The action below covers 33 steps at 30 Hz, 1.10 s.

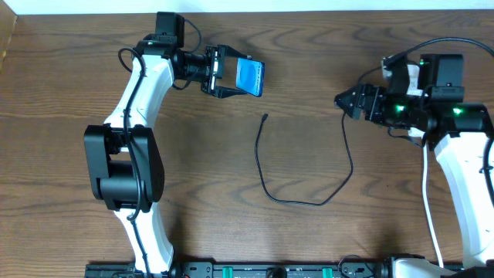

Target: Plug charger to phone and switch on socket

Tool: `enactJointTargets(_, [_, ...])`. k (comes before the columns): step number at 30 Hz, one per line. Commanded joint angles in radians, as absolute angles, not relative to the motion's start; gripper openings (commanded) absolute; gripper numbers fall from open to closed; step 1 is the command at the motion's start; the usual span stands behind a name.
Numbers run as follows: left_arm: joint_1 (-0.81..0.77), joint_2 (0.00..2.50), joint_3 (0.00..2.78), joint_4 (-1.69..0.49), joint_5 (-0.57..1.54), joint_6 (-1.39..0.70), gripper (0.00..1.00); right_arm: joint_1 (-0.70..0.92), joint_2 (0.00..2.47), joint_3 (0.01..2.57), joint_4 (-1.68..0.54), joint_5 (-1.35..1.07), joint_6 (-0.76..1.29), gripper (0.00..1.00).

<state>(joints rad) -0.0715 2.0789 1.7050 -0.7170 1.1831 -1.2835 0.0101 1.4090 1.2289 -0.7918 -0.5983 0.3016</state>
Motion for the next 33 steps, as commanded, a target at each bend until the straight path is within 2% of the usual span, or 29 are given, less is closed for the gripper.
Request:
enactJointTargets(1, [-0.062, 2.035, 1.711, -0.715, 1.222, -1.292, 0.65, 0.043, 1.427, 1.247, -0.774, -0.598, 0.323, 0.87])
enactJointTargets(12, [-0.062, 2.035, 1.711, -0.715, 1.219, -1.292, 0.65, 0.067, 1.440, 1.247, -0.724, -0.596, 0.364, 0.87])
enactJointTargets(20, [-0.064, 2.035, 1.711, -0.716, 1.077, -1.291, 0.65, 0.091, 1.440, 1.247, -0.699, -0.593, 0.367, 0.84])
enactJointTargets(27, [-0.092, 2.035, 1.711, -0.716, 1.035, -1.291, 0.65, 0.224, 1.459, 1.247, -0.542, -0.548, 0.389, 0.83])
enactJointTargets(33, [-0.141, 2.035, 1.711, -0.716, 1.034, -1.292, 0.65, 0.373, 1.557, 1.247, -0.380, -0.433, 0.487, 0.75])
